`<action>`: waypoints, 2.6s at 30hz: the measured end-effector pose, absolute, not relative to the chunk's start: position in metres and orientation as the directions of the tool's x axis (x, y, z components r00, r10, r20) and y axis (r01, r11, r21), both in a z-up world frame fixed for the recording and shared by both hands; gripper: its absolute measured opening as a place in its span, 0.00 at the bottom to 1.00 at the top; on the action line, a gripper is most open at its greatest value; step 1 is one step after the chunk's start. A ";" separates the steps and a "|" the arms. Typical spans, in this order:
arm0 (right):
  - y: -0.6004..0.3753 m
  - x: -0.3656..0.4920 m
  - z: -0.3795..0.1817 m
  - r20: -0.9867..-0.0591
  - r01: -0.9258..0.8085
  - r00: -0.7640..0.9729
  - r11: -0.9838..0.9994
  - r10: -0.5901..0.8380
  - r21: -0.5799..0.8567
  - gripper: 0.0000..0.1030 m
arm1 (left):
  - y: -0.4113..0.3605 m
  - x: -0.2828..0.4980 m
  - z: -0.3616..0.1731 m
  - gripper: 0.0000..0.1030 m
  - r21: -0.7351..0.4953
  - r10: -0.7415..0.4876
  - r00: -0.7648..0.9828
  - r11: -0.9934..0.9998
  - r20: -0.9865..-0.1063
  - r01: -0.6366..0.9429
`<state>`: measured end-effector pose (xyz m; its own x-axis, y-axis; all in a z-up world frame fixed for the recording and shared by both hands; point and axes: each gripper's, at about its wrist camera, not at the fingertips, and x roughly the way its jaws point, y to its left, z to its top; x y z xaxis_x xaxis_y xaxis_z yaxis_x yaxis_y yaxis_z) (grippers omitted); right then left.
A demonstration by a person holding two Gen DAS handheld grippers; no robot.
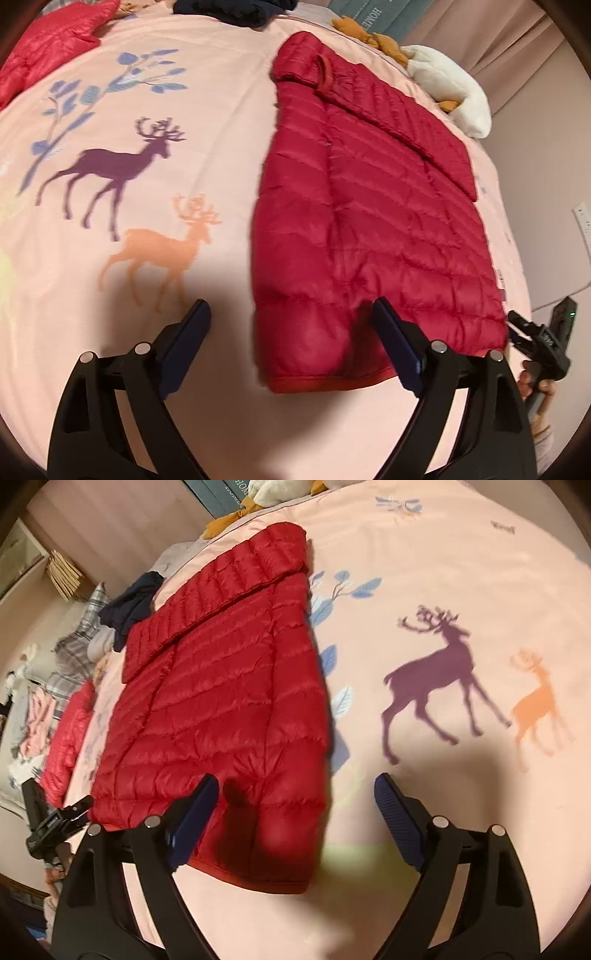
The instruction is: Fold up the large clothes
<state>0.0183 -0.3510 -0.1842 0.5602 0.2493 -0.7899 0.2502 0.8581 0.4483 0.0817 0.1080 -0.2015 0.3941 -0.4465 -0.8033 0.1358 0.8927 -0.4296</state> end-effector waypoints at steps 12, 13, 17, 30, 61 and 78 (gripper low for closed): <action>-0.328 0.064 -0.196 -0.690 0.161 0.573 0.765 0.442 0.624 0.75 | 0.063 0.126 -0.206 0.81 -0.633 -0.658 0.283 0.751 -0.697 0.188; -0.330 0.064 -0.196 -0.684 0.164 0.572 0.754 0.452 0.636 0.73 | 0.062 0.126 -0.207 0.78 -0.644 -0.666 0.280 0.744 -0.692 0.179; -0.334 0.050 -0.198 -0.655 0.155 0.557 0.711 0.510 0.686 0.67 | 0.066 0.120 -0.210 0.54 -0.665 -0.681 0.270 0.729 -0.681 0.164; -0.317 0.048 -0.190 -0.681 0.115 0.581 0.783 0.446 0.611 0.17 | 0.057 0.116 -0.190 0.18 -0.518 -0.560 0.320 0.829 -0.765 0.212; -0.304 -0.046 -0.016 -0.390 -0.325 0.750 0.811 0.535 0.487 0.12 | 0.056 0.041 -0.040 0.15 -0.411 -0.658 0.449 0.740 -0.605 0.532; -0.315 -0.069 0.024 -0.254 -0.411 0.783 0.779 0.568 0.474 0.13 | 0.073 0.020 -0.002 0.15 -0.408 -0.690 0.491 0.717 -0.531 0.566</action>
